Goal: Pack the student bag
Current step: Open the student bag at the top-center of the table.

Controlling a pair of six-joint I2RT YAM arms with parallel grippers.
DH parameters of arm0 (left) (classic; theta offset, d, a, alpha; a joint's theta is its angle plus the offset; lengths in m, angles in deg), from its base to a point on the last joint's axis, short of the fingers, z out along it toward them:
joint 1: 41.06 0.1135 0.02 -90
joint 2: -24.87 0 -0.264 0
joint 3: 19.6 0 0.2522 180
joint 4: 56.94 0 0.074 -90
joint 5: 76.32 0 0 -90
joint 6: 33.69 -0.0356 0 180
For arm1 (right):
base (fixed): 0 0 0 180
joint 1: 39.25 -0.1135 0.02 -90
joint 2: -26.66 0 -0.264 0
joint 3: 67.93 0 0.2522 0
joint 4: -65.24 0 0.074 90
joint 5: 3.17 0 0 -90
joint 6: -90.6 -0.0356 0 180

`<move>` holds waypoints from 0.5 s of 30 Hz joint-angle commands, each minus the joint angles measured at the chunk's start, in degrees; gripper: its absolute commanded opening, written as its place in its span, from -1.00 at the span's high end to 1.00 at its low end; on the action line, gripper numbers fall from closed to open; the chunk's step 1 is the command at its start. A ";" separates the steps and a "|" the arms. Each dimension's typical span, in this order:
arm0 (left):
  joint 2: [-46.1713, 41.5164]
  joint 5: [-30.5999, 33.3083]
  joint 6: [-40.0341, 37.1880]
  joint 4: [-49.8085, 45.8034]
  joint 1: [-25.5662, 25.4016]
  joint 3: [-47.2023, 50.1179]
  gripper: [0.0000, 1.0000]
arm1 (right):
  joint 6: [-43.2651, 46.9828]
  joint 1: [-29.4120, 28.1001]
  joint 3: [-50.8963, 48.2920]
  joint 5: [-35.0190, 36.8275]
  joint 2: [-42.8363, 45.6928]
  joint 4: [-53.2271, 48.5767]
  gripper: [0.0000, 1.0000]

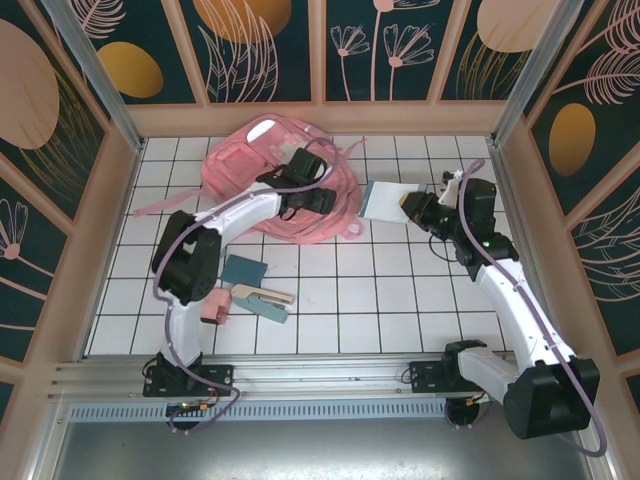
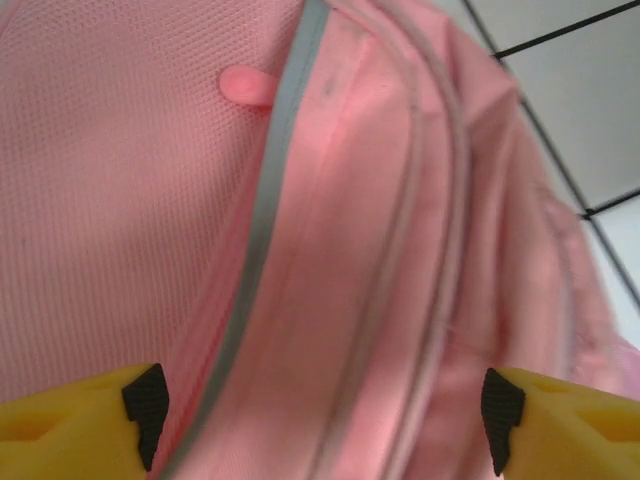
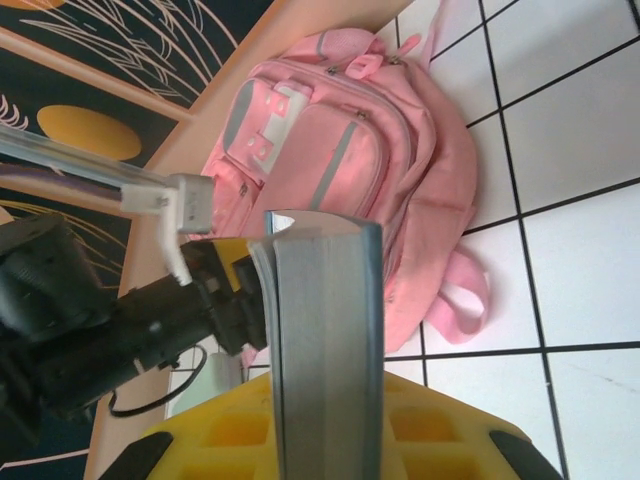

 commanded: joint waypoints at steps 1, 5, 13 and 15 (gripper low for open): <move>4.06 5.10 -6.26 -3.27 0.19 -6.57 -0.69 | 2.73 1.25 -0.29 -0.96 2.07 -0.23 1.00; 7.80 7.86 -8.09 -4.62 0.14 -9.38 -0.72 | 2.82 1.41 -1.23 -1.77 2.38 0.32 1.00; 10.45 1.62 -7.95 -5.85 0.19 -8.86 -0.80 | 2.78 1.43 -1.30 -2.53 1.09 1.47 1.00; 11.28 2.43 -7.95 -5.93 0.21 -9.09 -0.80 | 2.65 1.43 -1.32 -2.77 0.87 1.67 1.00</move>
